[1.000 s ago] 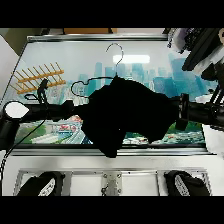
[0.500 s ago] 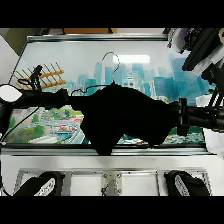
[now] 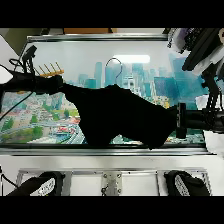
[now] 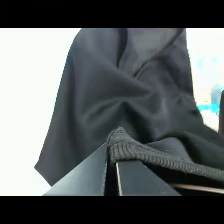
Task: Fold the clothes and pants, and hang the long-sleeved shirts on hangers.
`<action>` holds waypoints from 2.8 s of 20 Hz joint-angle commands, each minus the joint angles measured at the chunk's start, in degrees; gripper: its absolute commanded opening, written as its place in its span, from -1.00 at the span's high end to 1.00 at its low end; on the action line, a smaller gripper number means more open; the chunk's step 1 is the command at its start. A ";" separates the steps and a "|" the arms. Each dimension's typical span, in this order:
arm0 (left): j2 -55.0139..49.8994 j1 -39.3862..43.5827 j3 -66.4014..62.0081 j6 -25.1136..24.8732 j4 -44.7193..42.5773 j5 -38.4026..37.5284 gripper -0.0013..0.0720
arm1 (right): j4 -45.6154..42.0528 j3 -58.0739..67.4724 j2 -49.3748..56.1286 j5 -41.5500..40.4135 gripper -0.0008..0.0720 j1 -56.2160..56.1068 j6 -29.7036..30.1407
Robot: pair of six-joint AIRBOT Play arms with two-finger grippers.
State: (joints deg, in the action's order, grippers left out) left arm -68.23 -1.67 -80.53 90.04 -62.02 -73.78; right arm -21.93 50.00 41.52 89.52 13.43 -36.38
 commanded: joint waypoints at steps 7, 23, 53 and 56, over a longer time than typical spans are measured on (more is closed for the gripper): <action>-10.78 4.81 -31.06 -5.97 -0.42 -18.01 0.93 | -4.55 0.00 -0.07 1.38 0.94 0.00 -2.97; -13.84 9.05 -37.20 -11.19 2.19 -21.53 0.93 | -6.38 1.90 0.11 5.79 0.94 -4.81 -6.54; 7.15 -15.17 -3.63 -18.21 11.67 -11.72 -0.75 | 5.70 1.88 0.09 -4.24 0.94 -9.20 -5.44; 9.60 -20.22 9.70 -19.19 23.65 -10.97 -0.75 | 5.68 1.88 0.11 -4.24 0.94 -9.22 -5.44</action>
State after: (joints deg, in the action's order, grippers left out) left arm -61.69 -17.72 -82.94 73.80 -47.55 -86.35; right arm -16.29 51.83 41.65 85.27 4.25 -41.82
